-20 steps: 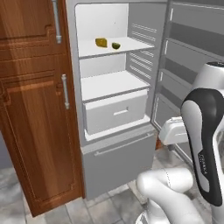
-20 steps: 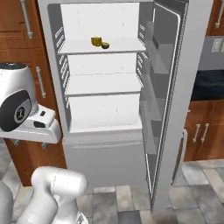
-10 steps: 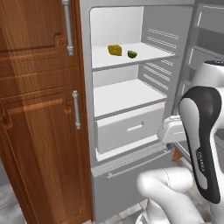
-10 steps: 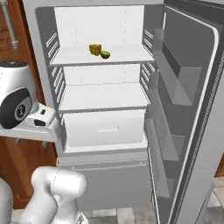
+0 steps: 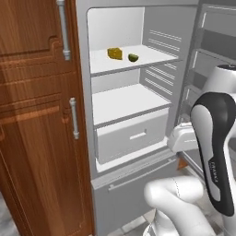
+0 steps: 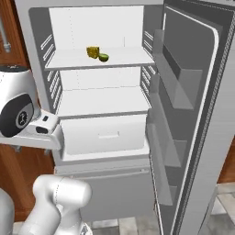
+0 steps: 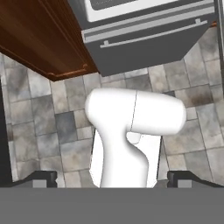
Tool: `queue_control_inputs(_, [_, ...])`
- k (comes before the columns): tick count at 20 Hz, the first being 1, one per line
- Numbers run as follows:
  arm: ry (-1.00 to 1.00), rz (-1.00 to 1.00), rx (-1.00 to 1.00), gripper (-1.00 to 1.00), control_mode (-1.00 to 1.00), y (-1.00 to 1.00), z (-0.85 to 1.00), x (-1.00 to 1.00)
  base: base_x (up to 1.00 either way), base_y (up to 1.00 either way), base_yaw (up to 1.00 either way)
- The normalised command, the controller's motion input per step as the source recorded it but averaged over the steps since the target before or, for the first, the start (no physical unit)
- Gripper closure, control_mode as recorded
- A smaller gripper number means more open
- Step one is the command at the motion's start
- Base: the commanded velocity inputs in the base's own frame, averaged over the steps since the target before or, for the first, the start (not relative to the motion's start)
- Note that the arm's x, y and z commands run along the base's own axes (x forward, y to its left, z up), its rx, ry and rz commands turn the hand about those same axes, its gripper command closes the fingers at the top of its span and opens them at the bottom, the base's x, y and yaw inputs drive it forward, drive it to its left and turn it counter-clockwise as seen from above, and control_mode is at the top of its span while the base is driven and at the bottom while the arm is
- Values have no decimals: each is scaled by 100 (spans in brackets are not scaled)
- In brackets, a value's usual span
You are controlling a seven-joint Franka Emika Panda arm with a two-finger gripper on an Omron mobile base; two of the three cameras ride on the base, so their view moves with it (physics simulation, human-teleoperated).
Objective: Pick up the pear and kiwi from the fridge and place one fruit on each plate on the dining counter.
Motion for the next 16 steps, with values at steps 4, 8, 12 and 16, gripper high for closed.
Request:
queue_control_inputs(4, [0, 0, 0, -100, 100, 0, 0, 0, 44, 0, -25])
queue_control_inputs(8, [0, 0, 0, -100, 100, 0, 0, 0, 47, 0, -24])
queue_control_inputs(12, [0, 0, 0, -100, 100, 0, 0, 0, 43, 0, -15])
queue_control_inputs(16, [0, 0, 0, -100, 100, 0, 0, 0, 57, -18, -1])
